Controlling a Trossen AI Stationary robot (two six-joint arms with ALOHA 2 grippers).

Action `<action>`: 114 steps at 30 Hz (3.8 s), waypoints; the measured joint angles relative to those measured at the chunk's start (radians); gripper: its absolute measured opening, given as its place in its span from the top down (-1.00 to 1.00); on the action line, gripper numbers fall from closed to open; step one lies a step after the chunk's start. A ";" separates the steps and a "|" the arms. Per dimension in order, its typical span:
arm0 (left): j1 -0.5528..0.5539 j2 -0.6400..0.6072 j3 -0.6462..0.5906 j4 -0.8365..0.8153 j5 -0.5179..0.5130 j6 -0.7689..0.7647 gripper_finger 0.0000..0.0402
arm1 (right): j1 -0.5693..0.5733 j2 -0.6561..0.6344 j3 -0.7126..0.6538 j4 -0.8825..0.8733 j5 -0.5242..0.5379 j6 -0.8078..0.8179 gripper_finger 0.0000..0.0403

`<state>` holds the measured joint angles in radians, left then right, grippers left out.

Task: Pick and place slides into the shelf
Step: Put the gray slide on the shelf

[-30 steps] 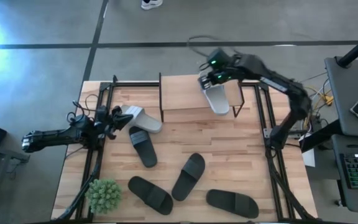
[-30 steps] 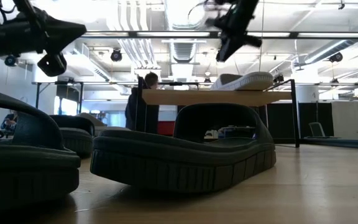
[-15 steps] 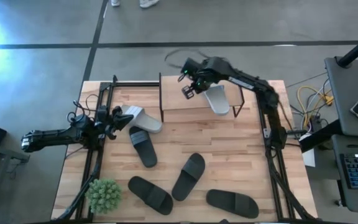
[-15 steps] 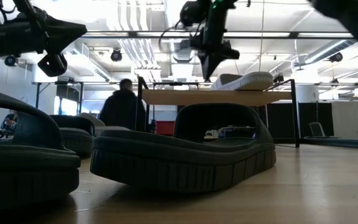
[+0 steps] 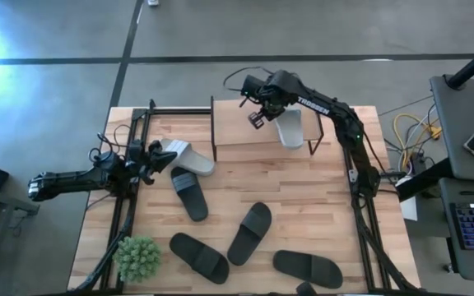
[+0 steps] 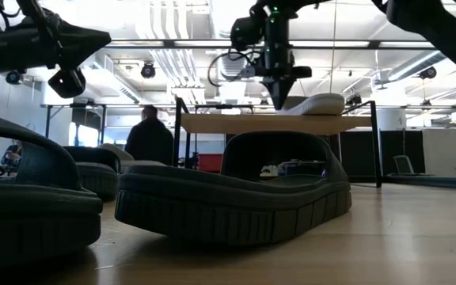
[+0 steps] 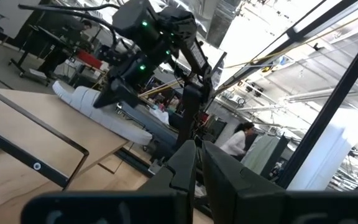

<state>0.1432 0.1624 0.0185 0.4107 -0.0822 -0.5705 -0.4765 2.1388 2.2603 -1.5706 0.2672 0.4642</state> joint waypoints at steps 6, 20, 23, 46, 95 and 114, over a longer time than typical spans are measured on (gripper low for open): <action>0.000 0.001 -0.008 0.000 0.000 0.001 0.93 | -0.036 -0.045 -0.070 0.000 -0.001 0.012 0.96; 0.000 0.000 -0.009 0.000 0.000 0.001 0.93 | -0.058 -0.170 -0.295 0.013 0.044 0.041 0.96; 0.000 0.000 -0.009 -0.001 -0.001 0.001 0.93 | -0.062 -0.198 -0.313 0.023 0.043 0.052 0.96; 0.000 -0.007 -0.006 0.001 0.000 0.000 0.93 | -0.059 -0.279 -0.387 0.230 -0.070 0.038 0.96; 0.000 -0.006 -0.007 0.001 0.000 0.000 0.93 | -0.131 -0.182 -0.432 0.362 0.098 -0.202 0.96; 0.000 -0.006 -0.006 0.000 0.000 0.001 0.93 | -0.134 -0.195 -0.389 0.376 0.114 -0.120 0.96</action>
<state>0.1432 0.1562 0.0120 0.4110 -0.0827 -0.5697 -0.6102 1.9438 1.8711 -1.1943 0.3812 0.3446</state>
